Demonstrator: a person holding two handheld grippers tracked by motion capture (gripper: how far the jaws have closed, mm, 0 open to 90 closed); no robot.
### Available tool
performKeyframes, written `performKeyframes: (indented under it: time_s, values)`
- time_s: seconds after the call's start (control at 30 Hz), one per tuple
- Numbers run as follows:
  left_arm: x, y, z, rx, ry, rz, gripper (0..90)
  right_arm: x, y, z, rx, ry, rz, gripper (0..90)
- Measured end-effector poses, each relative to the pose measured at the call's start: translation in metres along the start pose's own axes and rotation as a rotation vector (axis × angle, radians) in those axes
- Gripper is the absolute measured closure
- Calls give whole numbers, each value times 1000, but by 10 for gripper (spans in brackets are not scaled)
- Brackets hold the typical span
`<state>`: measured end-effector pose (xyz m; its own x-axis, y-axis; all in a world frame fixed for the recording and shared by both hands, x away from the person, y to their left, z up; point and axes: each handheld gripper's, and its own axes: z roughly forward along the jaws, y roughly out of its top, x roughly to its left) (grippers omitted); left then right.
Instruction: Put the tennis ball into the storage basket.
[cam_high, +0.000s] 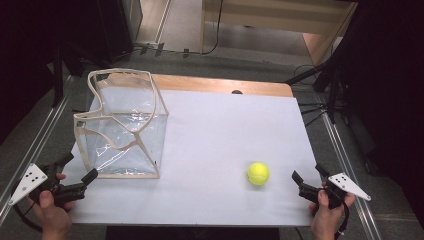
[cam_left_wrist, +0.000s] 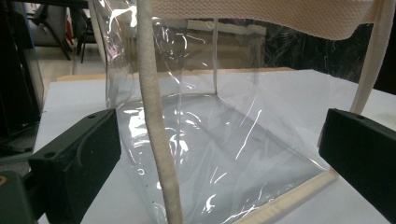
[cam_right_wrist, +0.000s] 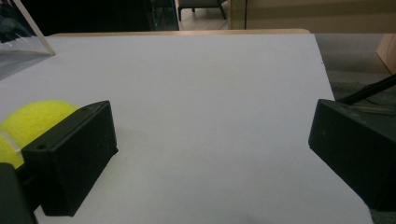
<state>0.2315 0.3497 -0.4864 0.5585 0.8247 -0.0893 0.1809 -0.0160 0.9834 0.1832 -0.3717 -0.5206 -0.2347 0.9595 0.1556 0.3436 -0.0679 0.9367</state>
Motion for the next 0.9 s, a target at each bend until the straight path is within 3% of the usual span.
performKeyframes:
  time_s: [0.17, 0.2, 0.37, 0.4, 0.57, 0.73, 0.9]
  values:
    - [0, 0, 0, 2, 0, -4, 0, 1, 3, 1, 21, 14, -17, 1]
    - [0, 0, 0, 3, -3, -1, 0, 4, 6, 1, 59, 40, -19, 3]
    - [0, 0, 0, 1, -6, -5, 0, 13, 18, 5, 123, 96, -76, 4]
    - [0, 0, 0, 2, -8, -3, 0, 21, 26, 7, 162, 127, -120, 4]
    - [-1, 0, 1, 6, -10, -1, 0, 35, 43, 12, 231, 178, -182, 3]
    - [-1, 0, 1, 5, -14, -4, 0, 46, 61, 16, 300, 221, -216, 4]
    - [-1, 0, 1, 7, -17, 2, 0, 54, 67, 25, 372, 257, -248, 3]
